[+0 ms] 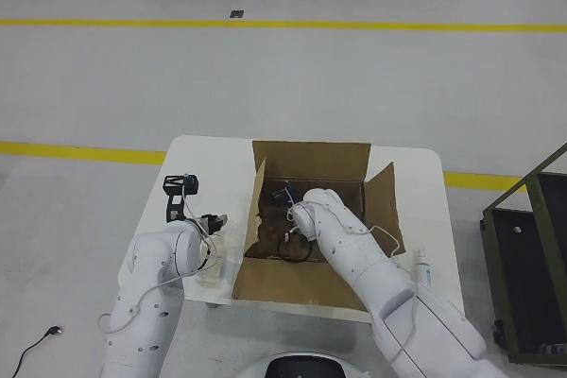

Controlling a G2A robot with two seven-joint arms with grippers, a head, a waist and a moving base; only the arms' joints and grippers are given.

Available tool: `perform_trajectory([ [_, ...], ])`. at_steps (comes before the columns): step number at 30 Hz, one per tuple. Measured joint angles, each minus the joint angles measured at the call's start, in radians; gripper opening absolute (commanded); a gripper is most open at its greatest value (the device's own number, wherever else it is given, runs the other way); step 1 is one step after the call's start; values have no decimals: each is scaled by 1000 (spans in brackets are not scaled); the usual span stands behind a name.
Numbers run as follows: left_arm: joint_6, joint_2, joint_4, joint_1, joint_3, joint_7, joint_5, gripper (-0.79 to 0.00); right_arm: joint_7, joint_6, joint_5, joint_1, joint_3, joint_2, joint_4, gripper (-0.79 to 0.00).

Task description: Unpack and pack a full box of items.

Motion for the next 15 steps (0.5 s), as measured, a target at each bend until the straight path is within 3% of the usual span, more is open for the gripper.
perform_trajectory([
  [8,0,0,0,0,0,0,0,0,100,26,-38,-69,39,48,-207,-785],
  [15,0,0,0,0,0,0,0,0,274,33,-152,-265,142,130,-623,-785],
])
